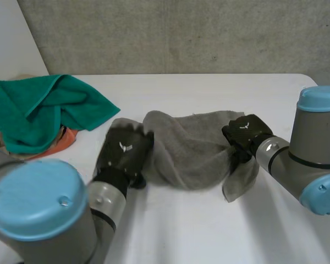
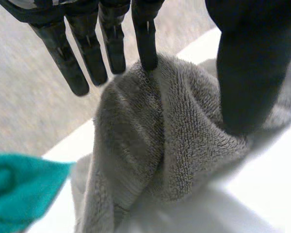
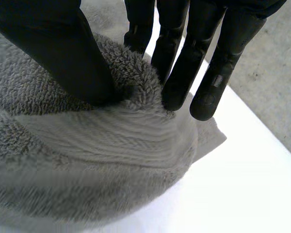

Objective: Fold the laundry.

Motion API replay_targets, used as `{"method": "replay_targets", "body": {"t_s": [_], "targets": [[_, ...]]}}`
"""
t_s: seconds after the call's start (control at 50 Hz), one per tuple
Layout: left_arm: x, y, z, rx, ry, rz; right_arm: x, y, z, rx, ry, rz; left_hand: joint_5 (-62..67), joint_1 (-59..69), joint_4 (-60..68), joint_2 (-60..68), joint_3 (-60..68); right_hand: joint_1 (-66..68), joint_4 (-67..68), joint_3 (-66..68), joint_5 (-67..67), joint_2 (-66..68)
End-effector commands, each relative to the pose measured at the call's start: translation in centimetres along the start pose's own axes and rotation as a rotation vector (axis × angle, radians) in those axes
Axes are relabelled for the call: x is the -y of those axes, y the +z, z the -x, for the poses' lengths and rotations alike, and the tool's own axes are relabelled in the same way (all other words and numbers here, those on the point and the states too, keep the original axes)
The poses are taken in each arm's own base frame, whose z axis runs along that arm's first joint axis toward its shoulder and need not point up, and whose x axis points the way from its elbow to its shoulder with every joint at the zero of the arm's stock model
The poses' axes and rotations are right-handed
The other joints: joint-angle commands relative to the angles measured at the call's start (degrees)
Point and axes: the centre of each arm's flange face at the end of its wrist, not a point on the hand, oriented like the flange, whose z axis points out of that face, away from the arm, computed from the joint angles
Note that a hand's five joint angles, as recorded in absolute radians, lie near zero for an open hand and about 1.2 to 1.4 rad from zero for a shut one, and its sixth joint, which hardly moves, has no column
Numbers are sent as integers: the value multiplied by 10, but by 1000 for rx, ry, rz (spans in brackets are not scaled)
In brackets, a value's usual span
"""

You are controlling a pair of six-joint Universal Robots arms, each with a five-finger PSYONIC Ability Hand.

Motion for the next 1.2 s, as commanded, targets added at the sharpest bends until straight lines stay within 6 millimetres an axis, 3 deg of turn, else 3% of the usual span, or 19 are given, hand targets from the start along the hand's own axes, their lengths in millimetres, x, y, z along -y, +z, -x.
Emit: {"method": "replay_targets", "body": {"t_s": [0.02,0.16,0.3,0.4,0.52,0.6,0.68,0.8,0.96,1.06,1.2], "targets": [[25,14,26,24,44,-83,-10,-4,5,9,11,23,-69,-71,-69,-71,-74,241,119,122,144,126],[-2,32,56,23,172,8,-14,-4,7,11,10,22,-83,-84,-83,-85,-87,241,119,122,144,126],[-29,37,60,10,161,104,-14,-2,8,9,5,14,-79,-81,-80,-82,-84,241,119,122,144,126],[-34,36,61,6,153,119,-15,-1,8,10,5,15,-76,-78,-76,-78,-81,241,119,122,144,126],[-35,48,76,57,105,119,-16,-2,9,10,5,19,-36,-37,-36,-38,-40,241,119,122,144,126],[-43,55,71,44,33,148,-17,-1,9,10,9,24,-24,-25,-24,-26,-29,241,119,122,144,126],[-47,49,65,24,-6,173,-17,-1,9,11,11,23,-22,-24,-22,-24,-27,241,119,122,144,126],[-36,25,55,-11,-38,166,-17,0,9,8,9,22,-15,-17,-16,-18,-20,241,119,122,144,126],[-40,0,43,-50,-40,182,-20,3,10,8,4,20,-17,-19,-17,-19,-22,241,119,122,144,126],[-46,2,40,-57,-40,194,-21,2,11,11,5,25,-16,-17,-16,-18,-20,241,119,122,144,126],[-67,24,32,-55,-48,198,-21,1,11,10,8,28,52,50,52,50,47,241,119,122,144,126]]}}
